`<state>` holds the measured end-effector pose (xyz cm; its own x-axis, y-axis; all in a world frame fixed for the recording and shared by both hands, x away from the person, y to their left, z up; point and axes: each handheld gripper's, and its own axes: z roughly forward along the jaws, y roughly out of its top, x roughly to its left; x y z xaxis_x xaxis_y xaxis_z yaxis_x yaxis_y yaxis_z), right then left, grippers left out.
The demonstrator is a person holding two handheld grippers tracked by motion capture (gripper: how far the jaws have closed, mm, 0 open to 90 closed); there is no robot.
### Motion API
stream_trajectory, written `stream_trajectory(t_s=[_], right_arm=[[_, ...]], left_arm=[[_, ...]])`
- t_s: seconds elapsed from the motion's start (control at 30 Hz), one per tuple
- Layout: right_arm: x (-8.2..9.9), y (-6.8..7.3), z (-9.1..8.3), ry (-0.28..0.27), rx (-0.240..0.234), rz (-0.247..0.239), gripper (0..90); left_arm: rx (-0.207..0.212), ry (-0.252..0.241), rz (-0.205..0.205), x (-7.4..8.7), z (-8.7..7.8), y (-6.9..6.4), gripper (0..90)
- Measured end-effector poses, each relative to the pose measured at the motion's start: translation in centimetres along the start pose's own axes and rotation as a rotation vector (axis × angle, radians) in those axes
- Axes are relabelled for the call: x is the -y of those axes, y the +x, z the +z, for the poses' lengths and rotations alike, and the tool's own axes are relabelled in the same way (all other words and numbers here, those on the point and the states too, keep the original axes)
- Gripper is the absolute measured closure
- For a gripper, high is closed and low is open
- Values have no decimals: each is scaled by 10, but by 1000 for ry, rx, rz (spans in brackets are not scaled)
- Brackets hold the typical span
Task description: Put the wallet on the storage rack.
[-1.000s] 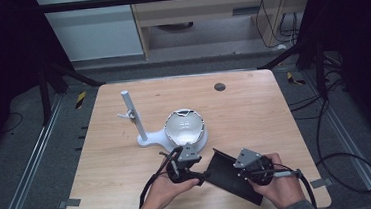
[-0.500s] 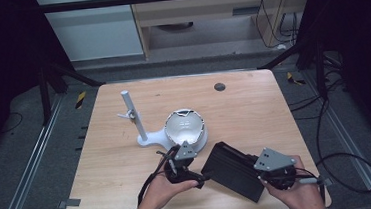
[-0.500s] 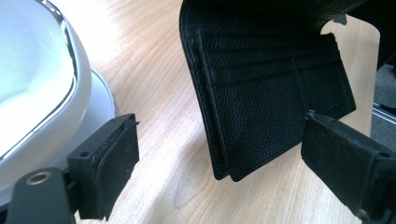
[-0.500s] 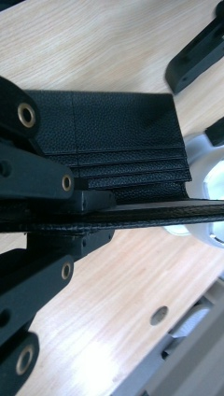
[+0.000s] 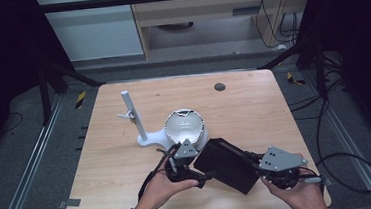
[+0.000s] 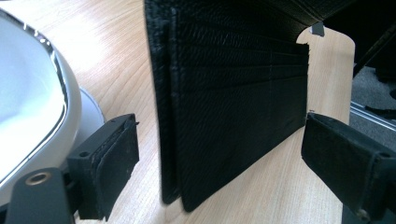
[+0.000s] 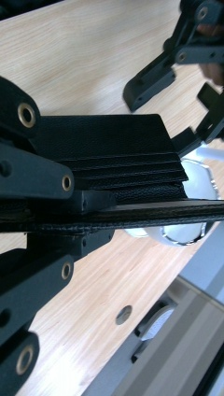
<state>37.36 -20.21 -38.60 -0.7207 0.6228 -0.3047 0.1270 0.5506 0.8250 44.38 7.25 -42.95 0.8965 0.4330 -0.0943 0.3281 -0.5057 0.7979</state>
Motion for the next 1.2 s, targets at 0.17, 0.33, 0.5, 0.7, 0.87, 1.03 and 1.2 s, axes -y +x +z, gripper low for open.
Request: stream_trajectory(t_s=[0.17,0.33,0.5,0.7,0.87,1.03,1.2], right_arm=[[-5,1,-1,-25,-13,-9,839],[-9,1,-4,-56,-24,-4,839],[-11,-1,-7,-83,-29,1,839],[-6,-2,-7,-70,-38,-10,835],[1,-3,-4,-56,-33,-13,831],[4,-4,-3,-56,-35,-10,824],[9,-3,0,-30,-58,-3,673]], left_arm=[[4,-3,-3,-7,-2,4,127],[31,-5,-18,-11,-2,10,191],[61,-14,-25,-15,-5,13,457],[80,-12,-25,-21,-13,9,746],[52,5,9,-27,-18,6,803],[52,1,19,-29,-22,4,805],[34,0,34,-34,-32,4,809]])
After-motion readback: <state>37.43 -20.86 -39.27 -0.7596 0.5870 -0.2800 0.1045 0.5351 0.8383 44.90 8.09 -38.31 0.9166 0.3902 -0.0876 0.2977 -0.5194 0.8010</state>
